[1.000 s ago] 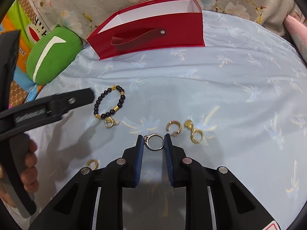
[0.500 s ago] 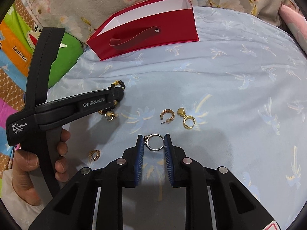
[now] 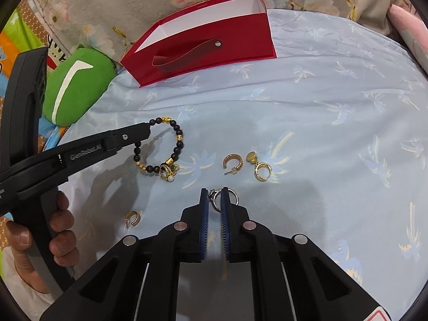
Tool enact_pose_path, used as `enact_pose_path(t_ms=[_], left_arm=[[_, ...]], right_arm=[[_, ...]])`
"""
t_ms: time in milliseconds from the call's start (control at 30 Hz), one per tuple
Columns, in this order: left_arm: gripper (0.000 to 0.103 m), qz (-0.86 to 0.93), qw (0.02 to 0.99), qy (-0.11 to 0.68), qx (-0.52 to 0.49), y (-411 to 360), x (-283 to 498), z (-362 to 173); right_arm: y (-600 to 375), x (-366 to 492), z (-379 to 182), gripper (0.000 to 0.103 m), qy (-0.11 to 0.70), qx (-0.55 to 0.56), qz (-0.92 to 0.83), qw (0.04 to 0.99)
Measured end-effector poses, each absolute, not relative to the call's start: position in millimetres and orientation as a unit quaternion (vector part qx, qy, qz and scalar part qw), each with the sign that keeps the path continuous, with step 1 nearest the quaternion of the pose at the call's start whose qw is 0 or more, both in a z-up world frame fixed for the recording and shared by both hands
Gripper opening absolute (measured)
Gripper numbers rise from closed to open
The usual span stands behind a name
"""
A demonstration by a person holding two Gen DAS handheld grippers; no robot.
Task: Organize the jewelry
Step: 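Grasp the black bead bracelet with the left tool while the right tool holds the ring, then carry the bracelet into the red box and open the left tool while the right tool releases the ring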
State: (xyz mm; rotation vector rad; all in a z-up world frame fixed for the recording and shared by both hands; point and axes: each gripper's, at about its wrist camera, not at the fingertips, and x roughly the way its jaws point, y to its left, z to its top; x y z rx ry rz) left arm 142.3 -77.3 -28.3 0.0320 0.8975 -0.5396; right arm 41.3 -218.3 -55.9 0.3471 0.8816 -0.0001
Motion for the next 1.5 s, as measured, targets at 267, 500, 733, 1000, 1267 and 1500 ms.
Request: enact_pose_path(t_ms=[267, 500, 733, 1000, 1267, 1500], left_arm=[[0.007, -0.253, 0.871, 0.421, -0.009, -59.6, 139.5, -15.6], [0.007, -0.246, 0.881, 0.403, -0.038, -32.1, 132.0, 6.9], [0.007, -0.239, 0.885, 0.396, -0.047, -15.3, 127.9, 14.9], [0.007, -0.240, 0.885, 0.397, -0.046, -15.0, 123.7, 14.0], [0.007, -0.244, 0.885, 0.395, -0.042, -18.6, 120.1, 16.3], [0.007, -0.248, 0.893, 0.374, -0.032, -20.3, 129.0, 43.1]], right_arm=[[-218.6, 39.0, -54.1, 0.010, 0.422, 0.161, -0.005, 0.892], [-214.5, 37.9, -56.1, 0.026, 0.426, 0.139, -0.013, 0.894], [-212.0, 42.5, -57.1, 0.027, 0.425, 0.124, -0.020, 0.896], [-212.5, 43.1, -56.5, 0.022, 0.424, 0.121, -0.026, 0.897], [-215.1, 39.3, -43.9, 0.022, 0.408, 0.136, -0.021, 0.903], [-221.4, 50.0, -6.9, 0.022, 0.373, 0.132, -0.006, 0.918]])
